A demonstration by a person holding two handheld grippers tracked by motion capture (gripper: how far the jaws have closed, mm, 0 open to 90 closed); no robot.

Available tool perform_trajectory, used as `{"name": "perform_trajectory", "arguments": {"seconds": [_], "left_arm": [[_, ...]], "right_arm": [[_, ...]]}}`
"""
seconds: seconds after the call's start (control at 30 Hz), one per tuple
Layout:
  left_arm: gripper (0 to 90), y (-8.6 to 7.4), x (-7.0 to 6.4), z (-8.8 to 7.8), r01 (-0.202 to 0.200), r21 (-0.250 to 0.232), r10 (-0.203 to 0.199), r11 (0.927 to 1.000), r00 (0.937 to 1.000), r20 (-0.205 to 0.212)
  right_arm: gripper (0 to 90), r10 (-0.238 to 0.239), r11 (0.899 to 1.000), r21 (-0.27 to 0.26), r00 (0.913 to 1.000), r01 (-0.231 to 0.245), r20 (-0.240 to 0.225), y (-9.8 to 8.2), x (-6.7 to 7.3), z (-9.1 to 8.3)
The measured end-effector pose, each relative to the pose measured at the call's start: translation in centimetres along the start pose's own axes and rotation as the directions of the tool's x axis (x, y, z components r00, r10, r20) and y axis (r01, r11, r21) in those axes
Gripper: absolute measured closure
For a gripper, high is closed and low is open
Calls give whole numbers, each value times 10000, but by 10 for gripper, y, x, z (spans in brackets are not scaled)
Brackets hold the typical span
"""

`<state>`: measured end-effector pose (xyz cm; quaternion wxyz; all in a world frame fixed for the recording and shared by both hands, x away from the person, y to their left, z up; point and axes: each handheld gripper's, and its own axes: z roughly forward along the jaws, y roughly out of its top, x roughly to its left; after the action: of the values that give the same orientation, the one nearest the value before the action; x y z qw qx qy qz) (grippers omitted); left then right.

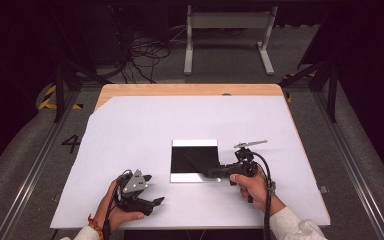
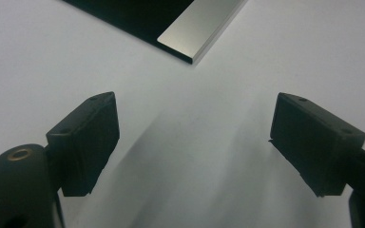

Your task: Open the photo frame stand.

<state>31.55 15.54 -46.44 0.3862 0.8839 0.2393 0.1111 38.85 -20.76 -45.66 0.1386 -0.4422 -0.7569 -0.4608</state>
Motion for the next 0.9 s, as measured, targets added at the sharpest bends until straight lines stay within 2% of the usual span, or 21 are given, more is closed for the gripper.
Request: {"name": "perform_trajectory", "arguments": {"seconds": [0.1, 0.17, 0.3, 0.4, 0.53, 0.73, 0.8, 0.9], "left_arm": [[166, 3, 1, 3, 22, -8, -22, 10000, 10000, 43], [164, 5, 3, 5, 70, -79, -70, 9999, 10000, 69], [159, 9, 6, 9, 92, -72, -91, 9999, 9999, 114], [159, 12, 7, 11, 151, -90, -149, 9998, 9997, 177], [156, 17, 11, 17, 335, -139, -332, 9993, 9992, 221], [156, 25, 20, 25, 807, -303, -796, 9963, 9962, 356], [154, 27, 24, 28, 883, -363, -867, 9954, 9953, 421], [147, 30, 31, 33, 1237, -312, -1219, 9918, 9911, 542]], "right_arm": [[534, 173, 9997, -185, 9998, -175, -111, 0, -2, 0], [524, 86, 9991, -418, 9999, -92, -142, 0, -2, 1], [522, 354, 9980, -519, 9994, -355, -20, 0, -4, 6], [525, 388, 9979, -518, 9992, -387, 1, 1, -3, 9], [559, 402, 9978, -530, 9991, -410, -162, 1, -5, 8], [568, 78, 9985, -539, 9999, -86, -138, 1, -5, 8], [568, -214, 9980, -594, 9998, 212, -24, 0, -3, 8], [569, -631, 9960, -623, 9979, 637, 106, 1, 0, 7]]}}
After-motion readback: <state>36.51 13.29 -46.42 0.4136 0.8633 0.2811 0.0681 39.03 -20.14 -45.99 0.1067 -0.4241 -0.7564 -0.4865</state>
